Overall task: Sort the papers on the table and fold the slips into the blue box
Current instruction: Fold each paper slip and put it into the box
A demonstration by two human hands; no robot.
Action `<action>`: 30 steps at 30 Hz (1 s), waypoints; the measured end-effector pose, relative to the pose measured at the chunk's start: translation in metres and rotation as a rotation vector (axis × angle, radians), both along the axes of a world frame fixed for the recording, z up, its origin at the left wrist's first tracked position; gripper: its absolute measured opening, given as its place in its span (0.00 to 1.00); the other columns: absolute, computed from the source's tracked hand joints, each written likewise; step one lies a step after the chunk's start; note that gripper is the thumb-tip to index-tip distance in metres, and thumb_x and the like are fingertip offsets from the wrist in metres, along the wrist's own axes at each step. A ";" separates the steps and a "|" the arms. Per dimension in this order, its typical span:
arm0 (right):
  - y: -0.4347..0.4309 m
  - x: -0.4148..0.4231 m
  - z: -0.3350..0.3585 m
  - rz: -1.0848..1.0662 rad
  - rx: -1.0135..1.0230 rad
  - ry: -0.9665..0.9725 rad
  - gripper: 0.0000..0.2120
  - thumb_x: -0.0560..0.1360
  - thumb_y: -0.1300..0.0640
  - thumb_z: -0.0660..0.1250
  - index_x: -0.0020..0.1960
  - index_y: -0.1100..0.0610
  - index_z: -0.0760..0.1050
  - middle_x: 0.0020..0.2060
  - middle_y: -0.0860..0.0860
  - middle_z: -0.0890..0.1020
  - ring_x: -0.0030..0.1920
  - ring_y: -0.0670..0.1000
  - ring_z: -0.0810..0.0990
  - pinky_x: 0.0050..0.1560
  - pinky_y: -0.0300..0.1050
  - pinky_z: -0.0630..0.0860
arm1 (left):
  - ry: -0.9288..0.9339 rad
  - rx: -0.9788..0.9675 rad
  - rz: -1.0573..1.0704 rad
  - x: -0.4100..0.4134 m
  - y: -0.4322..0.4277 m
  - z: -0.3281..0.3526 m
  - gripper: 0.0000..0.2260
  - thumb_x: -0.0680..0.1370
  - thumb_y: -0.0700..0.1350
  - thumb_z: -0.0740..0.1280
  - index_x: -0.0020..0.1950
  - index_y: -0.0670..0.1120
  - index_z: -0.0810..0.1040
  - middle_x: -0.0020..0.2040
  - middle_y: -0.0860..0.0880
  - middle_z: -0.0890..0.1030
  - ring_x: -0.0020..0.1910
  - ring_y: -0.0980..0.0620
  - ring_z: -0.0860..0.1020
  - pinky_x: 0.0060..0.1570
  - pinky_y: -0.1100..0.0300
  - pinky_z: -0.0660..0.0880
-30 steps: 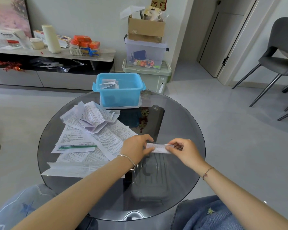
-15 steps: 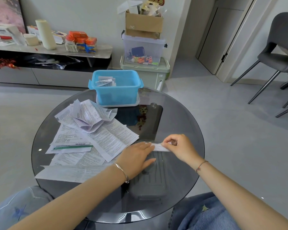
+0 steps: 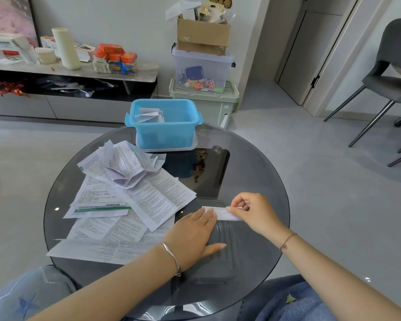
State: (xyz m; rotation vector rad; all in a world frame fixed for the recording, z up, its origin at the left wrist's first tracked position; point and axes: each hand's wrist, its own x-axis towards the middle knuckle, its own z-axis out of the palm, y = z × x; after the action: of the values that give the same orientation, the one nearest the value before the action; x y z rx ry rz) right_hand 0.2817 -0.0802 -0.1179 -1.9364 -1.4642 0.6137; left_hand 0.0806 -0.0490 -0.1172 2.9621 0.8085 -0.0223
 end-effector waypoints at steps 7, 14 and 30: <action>-0.001 -0.007 0.004 0.041 -0.016 -0.111 0.06 0.74 0.54 0.71 0.40 0.51 0.76 0.34 0.47 0.78 0.32 0.43 0.70 0.32 0.33 0.66 | 0.084 -0.021 -0.007 -0.001 -0.005 0.005 0.43 0.70 0.67 0.32 0.78 0.43 0.47 0.79 0.45 0.50 0.77 0.47 0.50 0.74 0.56 0.49; -0.001 -0.010 0.008 0.056 -0.020 -0.169 0.06 0.75 0.54 0.68 0.41 0.52 0.74 0.33 0.43 0.75 0.32 0.42 0.70 0.30 0.30 0.66 | -0.019 0.051 -0.009 -0.001 0.001 0.003 0.43 0.72 0.67 0.36 0.74 0.41 0.63 0.74 0.44 0.65 0.73 0.47 0.66 0.70 0.57 0.61; -0.035 -0.021 -0.005 0.366 0.399 -0.676 0.14 0.77 0.55 0.59 0.53 0.54 0.82 0.50 0.44 0.82 0.55 0.47 0.77 0.60 0.41 0.68 | 0.011 0.005 -0.016 -0.002 -0.002 0.003 0.47 0.69 0.69 0.34 0.76 0.39 0.57 0.75 0.40 0.61 0.74 0.43 0.60 0.73 0.54 0.53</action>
State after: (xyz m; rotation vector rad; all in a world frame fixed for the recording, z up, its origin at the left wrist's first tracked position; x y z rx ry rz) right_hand 0.2603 -0.1156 -0.1230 -1.6284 -2.1819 -0.2259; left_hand 0.0784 -0.0513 -0.1140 2.9758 0.7871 -0.0374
